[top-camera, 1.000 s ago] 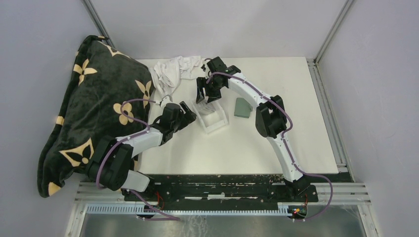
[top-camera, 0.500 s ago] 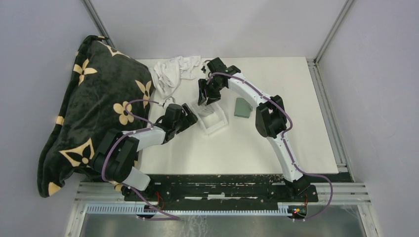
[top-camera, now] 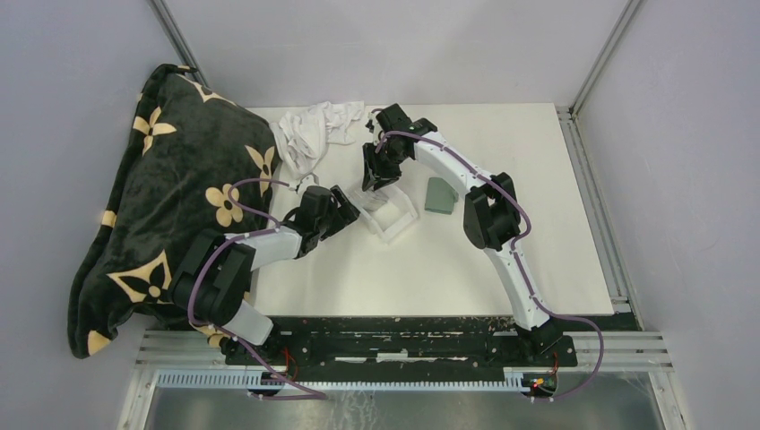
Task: Put the credit cards into the card holder
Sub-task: Pick up the credit card from the storage box.
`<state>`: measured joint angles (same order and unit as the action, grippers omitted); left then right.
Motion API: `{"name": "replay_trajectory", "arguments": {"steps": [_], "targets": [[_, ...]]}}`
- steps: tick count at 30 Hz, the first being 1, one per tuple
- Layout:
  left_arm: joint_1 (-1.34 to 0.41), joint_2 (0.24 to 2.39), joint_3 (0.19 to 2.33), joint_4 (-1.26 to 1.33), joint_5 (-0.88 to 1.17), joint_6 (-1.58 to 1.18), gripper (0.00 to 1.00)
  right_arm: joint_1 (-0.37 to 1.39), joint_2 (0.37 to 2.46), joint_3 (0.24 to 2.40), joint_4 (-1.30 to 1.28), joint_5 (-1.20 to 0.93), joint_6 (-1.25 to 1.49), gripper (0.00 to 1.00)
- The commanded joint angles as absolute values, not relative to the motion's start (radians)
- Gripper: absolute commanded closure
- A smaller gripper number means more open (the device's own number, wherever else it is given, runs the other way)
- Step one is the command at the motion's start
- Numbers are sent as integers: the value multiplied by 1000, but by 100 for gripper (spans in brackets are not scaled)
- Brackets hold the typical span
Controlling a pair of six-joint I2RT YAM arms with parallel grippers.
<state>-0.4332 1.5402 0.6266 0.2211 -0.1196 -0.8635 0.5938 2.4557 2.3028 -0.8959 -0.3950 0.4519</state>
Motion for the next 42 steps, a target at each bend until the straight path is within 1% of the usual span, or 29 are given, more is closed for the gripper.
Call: {"name": "replay_trajectory", "arguments": {"steps": [1, 18, 33, 38, 42], "targets": [[-432, 1558, 664, 281, -98, -892, 14, 629, 2423, 2349, -929, -436, 456, 57], [-428, 1555, 661, 278, -101, -878, 14, 644, 2384, 2365, -953, -418, 447, 66], [-421, 1559, 682, 269, -96, -867, 14, 646, 2343, 2385, -996, -351, 419, 74], [-422, 1557, 688, 262, -95, -860, 14, 646, 2334, 2398, -1023, -310, 401, 78], [-420, 1540, 694, 255, -102, -854, 14, 648, 2329, 2424, -1060, -245, 373, 88]]}}
